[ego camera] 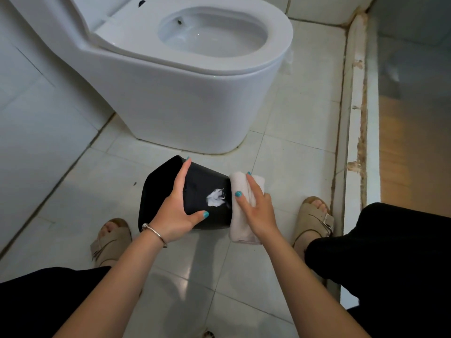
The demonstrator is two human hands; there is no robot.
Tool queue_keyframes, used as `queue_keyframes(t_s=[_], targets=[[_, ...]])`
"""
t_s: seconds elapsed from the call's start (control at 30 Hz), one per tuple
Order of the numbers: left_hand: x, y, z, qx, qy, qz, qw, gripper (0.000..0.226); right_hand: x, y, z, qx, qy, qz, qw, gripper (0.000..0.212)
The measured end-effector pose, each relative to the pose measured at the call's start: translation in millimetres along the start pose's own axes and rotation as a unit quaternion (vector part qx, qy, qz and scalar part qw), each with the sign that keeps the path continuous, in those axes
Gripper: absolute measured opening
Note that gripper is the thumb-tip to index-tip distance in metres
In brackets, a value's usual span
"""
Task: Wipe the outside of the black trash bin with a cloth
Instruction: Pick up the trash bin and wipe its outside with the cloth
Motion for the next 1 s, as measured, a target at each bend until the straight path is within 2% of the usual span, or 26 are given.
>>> queue_keyframes(t_s=[0.13, 0.4, 0.57, 0.73, 0.9, 1.0], targets=[[-4, -2, 1, 0.001, -0.003, -0.005, 1.000, 0.114, -2, -5, 4, -0.018, 0.045, 0.016, 0.999, 0.058], [-2, 0, 1, 0.001, -0.012, -0.017, 1.000, 0.114, -1, 9, 6, 0.006, -0.003, 0.012, 1.000, 0.056], [7, 9, -4, 0.007, 0.006, 0.003, 1.000, 0.114, 4, 4, 20, -0.028, 0.011, 0.035, 0.999, 0.056], [6, 11, -4, 0.006, 0.001, 0.017, 1.000, 0.112, -12, 14, -6, 0.033, 0.012, -0.005, 0.999, 0.057], [18, 19, -11, 0.012, 0.024, 0.028, 0.999, 0.113, -3, 8, 9, -0.002, 0.035, 0.022, 0.999, 0.057], [8, 20, -11, 0.016, 0.039, 0.023, 0.999, 0.111, -14, 17, -2, 0.020, 0.021, 0.008, 1.000, 0.057]])
Point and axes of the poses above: each hand's wrist, its own y-axis away from the middle knuckle, its own x-axis out of the back of the hand, z = x × y, the point moved 10 cm from there along -y, towards the middle knuckle, and after that the axes turned 5 degrees about -x, right-handed, at the moved point
